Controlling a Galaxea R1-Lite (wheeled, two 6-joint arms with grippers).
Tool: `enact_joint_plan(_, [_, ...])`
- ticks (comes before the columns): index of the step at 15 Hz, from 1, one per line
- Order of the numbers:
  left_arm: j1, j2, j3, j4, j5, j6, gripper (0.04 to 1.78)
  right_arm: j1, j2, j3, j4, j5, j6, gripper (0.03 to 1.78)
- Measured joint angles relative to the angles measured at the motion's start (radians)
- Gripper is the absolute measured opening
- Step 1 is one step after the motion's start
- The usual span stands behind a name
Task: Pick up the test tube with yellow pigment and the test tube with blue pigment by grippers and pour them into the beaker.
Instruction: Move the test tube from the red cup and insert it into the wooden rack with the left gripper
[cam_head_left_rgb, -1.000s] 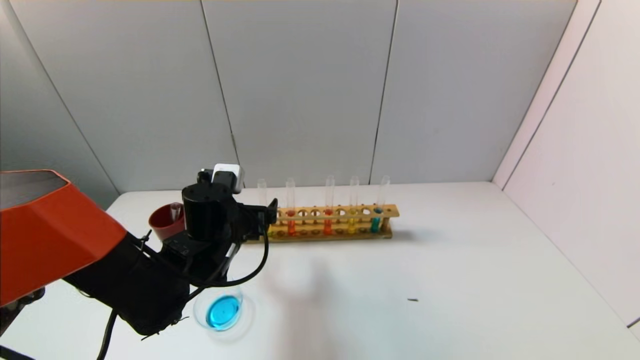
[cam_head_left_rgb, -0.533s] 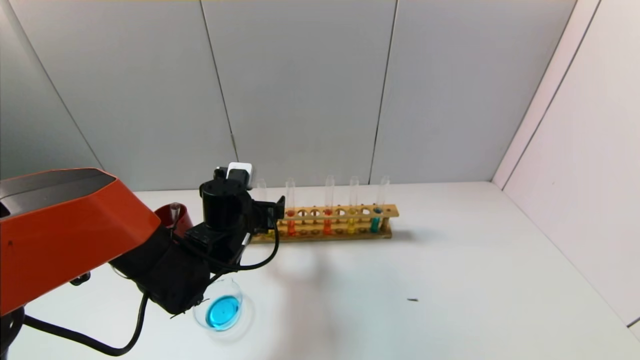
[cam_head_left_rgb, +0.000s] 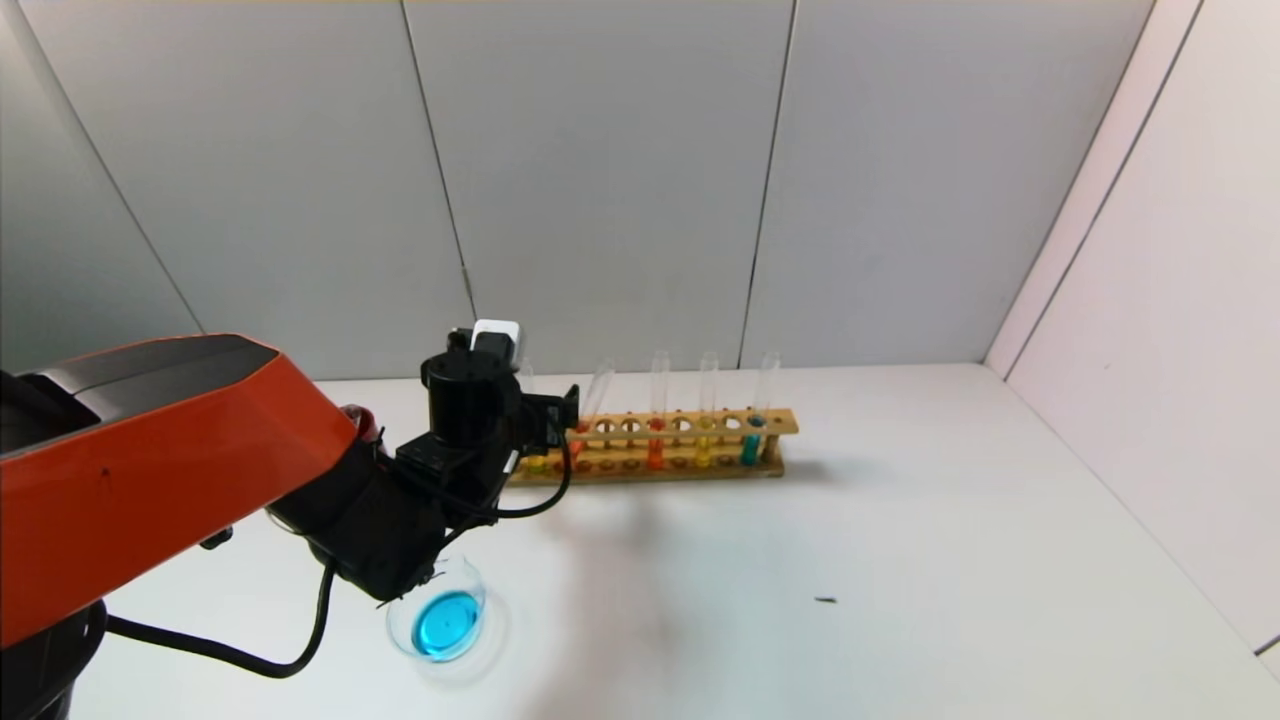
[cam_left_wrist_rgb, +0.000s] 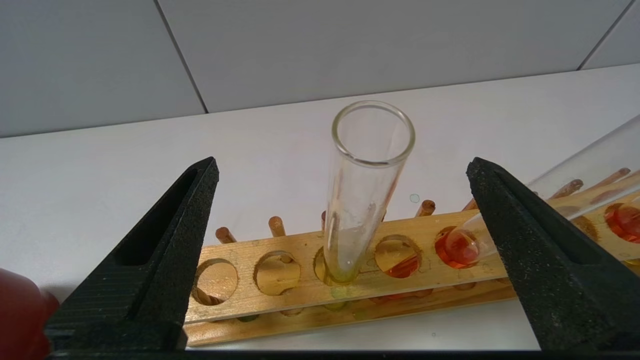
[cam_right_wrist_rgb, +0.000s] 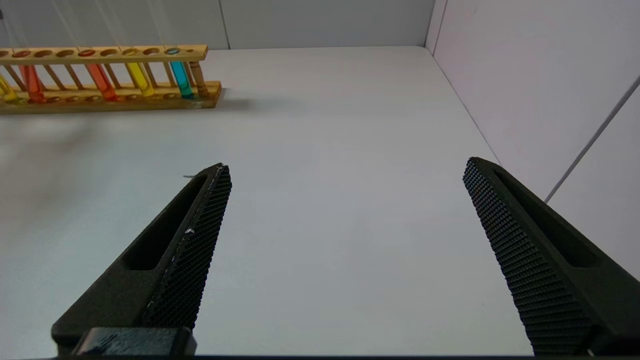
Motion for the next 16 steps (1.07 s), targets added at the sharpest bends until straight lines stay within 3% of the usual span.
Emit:
enact_joint_plan(3, [0.000, -0.002, 0.009, -0.003, 0.003, -0.001, 1.70, 0.000, 0.000, 0.000, 0.000, 0.000, 0.000, 1.70])
enact_joint_plan(5, [-0.003, -0.010, 0.020, -0.003, 0.008, -0.001, 1.55, 0.000, 0.000, 0.000, 0.000, 0.000, 0.000, 1.70])
enact_joint_plan(7, [-0.004, -0.023, 0.024, -0.003, 0.010, -0.001, 1.30, 0.000, 0.000, 0.000, 0.000, 0.000, 0.000, 1.70])
enact_joint_plan(12, [-0.007, -0.046, 0.036, -0.001, 0.012, -0.002, 0.43, 0.000, 0.000, 0.000, 0.000, 0.000, 0.000, 1.70])
enact_joint_plan(13, [-0.007, -0.049, 0.037, -0.001, 0.012, -0.003, 0.33, 0.000, 0.000, 0.000, 0.000, 0.000, 0.000, 1.70])
enact_joint_plan(16, [-0.007, -0.053, 0.046, -0.004, 0.012, -0.003, 0.30, 0.000, 0.000, 0.000, 0.000, 0.000, 0.000, 1.70])
